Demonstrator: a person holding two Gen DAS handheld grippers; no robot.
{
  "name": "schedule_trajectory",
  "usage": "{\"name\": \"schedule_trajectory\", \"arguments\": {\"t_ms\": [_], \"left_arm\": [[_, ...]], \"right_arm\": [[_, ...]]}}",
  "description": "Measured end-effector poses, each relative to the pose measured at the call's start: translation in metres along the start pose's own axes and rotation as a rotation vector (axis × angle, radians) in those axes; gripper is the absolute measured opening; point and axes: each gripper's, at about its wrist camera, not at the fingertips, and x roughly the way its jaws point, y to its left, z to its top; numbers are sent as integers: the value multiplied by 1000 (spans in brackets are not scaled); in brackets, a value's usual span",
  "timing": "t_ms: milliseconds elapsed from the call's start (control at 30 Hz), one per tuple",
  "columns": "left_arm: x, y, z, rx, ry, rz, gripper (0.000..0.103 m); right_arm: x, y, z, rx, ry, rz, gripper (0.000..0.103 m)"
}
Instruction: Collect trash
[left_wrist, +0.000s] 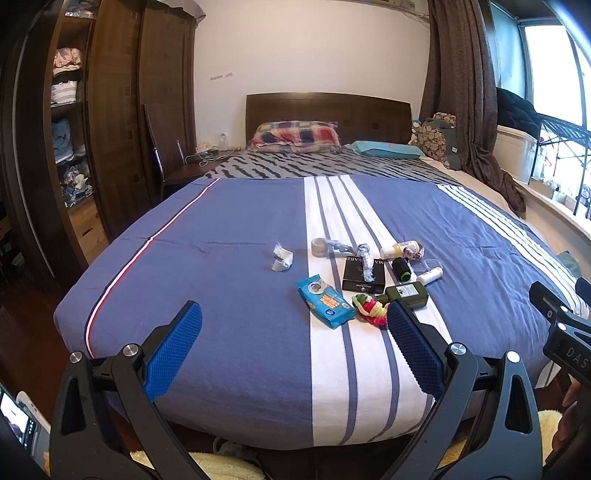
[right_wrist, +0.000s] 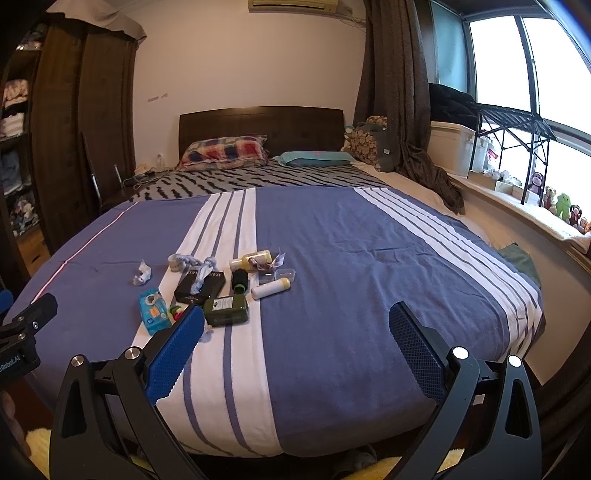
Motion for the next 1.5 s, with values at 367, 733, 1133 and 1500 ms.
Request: {"name": "schedule_trajectory", "arguments": {"t_ms": [367, 733, 1133, 1500], "left_arm": [[1, 1, 1, 0, 7, 1, 95], [3, 0, 1, 2, 1, -7, 95], [2, -1, 0, 1, -3, -5, 95], [10, -2, -2, 3, 6, -4, 95]], "right_arm": [[4, -2, 1, 8, 4, -4, 100], [3, -5, -3, 12, -2, 0, 100], [4, -5, -4, 12, 3, 5, 100], [7, -2, -2, 28, -69, 18, 100]]}}
